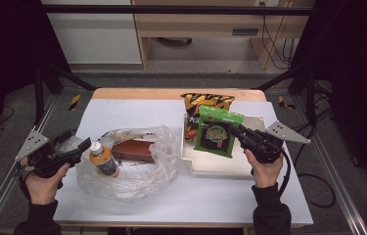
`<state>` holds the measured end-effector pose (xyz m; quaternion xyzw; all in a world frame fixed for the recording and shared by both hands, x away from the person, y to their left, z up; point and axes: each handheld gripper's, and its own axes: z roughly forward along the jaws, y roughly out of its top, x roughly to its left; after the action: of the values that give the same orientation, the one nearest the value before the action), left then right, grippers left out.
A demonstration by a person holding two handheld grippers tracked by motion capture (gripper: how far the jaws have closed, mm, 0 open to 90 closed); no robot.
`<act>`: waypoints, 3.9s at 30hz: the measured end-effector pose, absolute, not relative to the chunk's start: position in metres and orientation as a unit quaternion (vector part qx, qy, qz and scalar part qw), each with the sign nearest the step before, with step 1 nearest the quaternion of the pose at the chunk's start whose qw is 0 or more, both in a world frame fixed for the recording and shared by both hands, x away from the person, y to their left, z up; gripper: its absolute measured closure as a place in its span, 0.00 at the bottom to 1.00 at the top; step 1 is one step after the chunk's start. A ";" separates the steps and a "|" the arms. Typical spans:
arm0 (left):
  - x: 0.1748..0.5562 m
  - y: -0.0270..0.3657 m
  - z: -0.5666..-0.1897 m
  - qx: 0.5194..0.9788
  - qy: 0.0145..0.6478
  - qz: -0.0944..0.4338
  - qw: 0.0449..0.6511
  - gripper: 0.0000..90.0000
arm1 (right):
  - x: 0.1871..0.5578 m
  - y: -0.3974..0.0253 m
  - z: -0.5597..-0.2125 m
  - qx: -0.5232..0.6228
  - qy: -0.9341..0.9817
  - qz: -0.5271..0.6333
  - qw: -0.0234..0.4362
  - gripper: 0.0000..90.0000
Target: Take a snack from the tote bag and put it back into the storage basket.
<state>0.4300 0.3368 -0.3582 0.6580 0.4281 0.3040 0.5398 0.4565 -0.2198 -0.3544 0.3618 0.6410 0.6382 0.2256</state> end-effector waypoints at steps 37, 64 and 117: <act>0.431 0.341 -0.358 0.654 0.430 0.301 0.545 0.22 | 0.514 -0.169 -0.423 0.360 0.709 0.563 0.224 0.88; 0.431 0.340 -0.358 0.655 0.429 0.301 0.544 0.22 | 0.522 -0.170 -0.437 0.411 0.719 0.510 0.232 0.74; 0.429 0.345 -0.357 0.650 0.427 0.297 0.553 0.22 | 0.459 -0.170 -0.361 0.375 0.683 0.575 0.250 0.29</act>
<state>0.4290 0.3453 -0.3567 0.6502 0.4274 0.2973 0.5534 0.4586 -0.1702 -0.3613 0.3746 0.6835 0.5746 0.2497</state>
